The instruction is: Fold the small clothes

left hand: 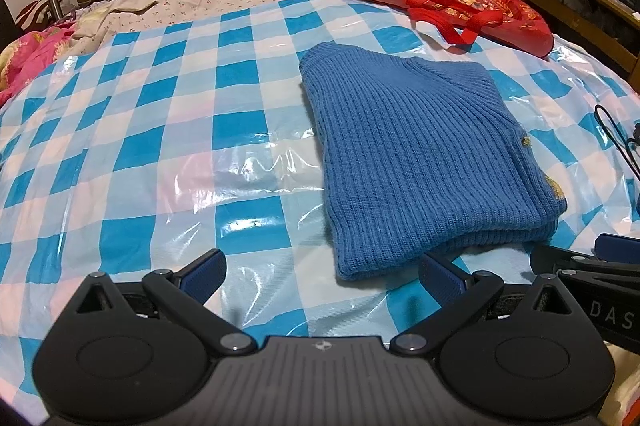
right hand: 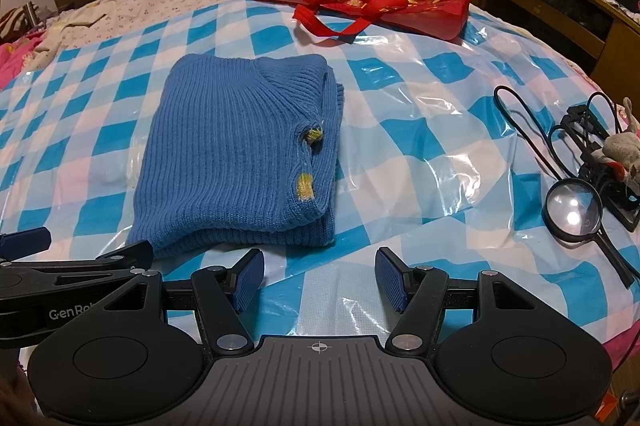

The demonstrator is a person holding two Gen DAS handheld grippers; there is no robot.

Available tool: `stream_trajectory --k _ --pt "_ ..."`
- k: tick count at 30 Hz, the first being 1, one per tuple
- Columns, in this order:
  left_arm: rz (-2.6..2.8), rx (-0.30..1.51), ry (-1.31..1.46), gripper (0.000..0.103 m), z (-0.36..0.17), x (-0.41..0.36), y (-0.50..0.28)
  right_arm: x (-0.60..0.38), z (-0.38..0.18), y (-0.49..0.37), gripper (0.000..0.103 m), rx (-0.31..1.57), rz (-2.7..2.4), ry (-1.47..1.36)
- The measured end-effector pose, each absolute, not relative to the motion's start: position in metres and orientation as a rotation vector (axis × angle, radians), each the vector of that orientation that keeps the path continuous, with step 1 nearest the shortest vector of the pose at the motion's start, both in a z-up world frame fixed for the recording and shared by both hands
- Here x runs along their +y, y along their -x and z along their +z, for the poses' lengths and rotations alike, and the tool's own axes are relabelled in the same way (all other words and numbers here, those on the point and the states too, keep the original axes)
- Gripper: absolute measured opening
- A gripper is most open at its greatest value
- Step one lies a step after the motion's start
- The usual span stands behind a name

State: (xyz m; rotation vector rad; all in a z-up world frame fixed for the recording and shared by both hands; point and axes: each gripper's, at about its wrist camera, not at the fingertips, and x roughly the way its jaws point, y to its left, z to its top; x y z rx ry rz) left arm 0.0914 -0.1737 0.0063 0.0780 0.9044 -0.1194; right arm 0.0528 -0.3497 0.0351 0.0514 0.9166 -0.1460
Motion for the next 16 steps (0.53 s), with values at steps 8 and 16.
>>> stream_trajectory --k 8,16 --pt "-0.128 0.901 -0.073 0.103 0.0074 -0.1741 -0.0916 -0.3495 0.0351 -0.0527 0.062 0.916 -0.146 -0.051" --pt "-0.128 0.901 -0.073 0.103 0.0077 -0.1741 -0.0915 -0.3508 0.0360 -0.0524 0.062 0.915 -0.147 -0.049"
